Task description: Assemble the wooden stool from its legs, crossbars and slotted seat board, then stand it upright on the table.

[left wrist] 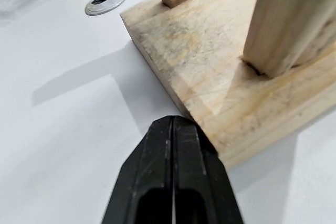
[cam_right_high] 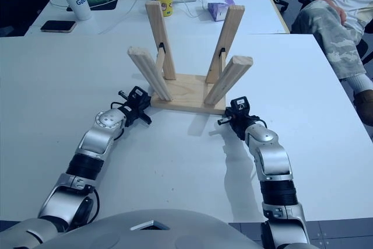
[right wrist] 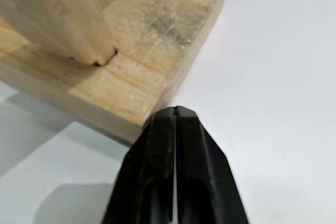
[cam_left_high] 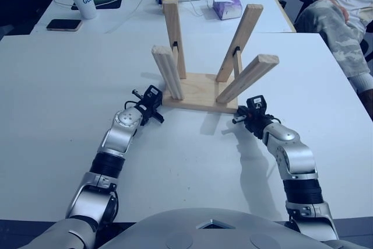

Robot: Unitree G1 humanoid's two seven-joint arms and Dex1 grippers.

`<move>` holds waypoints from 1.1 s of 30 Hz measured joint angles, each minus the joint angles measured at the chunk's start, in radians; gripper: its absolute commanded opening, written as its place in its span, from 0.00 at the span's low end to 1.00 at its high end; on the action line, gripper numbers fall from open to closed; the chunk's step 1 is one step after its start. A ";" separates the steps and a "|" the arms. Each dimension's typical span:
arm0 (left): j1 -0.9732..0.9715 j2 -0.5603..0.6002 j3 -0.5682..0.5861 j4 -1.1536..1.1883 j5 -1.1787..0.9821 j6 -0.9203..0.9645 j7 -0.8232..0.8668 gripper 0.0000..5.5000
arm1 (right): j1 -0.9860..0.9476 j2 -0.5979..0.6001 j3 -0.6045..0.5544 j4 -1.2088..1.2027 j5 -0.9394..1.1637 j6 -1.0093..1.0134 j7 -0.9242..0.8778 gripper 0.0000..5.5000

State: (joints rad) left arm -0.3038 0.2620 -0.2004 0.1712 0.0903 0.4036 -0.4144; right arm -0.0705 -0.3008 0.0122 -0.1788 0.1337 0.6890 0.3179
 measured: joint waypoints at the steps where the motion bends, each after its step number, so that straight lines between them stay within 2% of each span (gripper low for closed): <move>1: 0.000 0.003 0.007 -0.028 -0.002 0.017 0.000 0.00 | -0.002 0.000 -0.003 -0.019 0.000 0.005 0.000 0.00; 10: -0.057 0.053 0.088 -0.297 -0.022 0.156 -0.009 0.00 | -0.099 0.006 -0.058 -0.246 0.025 0.133 -0.017 0.00; 20: -0.082 0.080 0.092 -0.341 -0.039 0.203 -0.015 0.00 | -0.126 0.012 -0.061 -0.264 0.026 0.198 -0.024 0.00; 26: -0.056 0.126 0.108 -0.231 -0.031 0.101 -0.020 0.00 | -0.142 0.015 -0.021 -0.183 -0.038 0.067 -0.074 0.00; 30: -0.031 0.201 0.146 -0.115 -0.005 0.034 0.000 0.00 | -0.143 0.009 -0.035 -0.098 -0.088 -0.062 -0.118 0.00; 33: -0.029 0.207 0.142 -0.026 0.011 -0.016 0.014 0.00 | -0.146 0.008 -0.053 -0.009 -0.106 -0.149 -0.141 0.00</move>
State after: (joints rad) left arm -0.3330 0.4687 -0.0587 0.1452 0.1008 0.3880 -0.4007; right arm -0.2162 -0.2927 -0.0411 -0.1880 0.0279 0.5396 0.1773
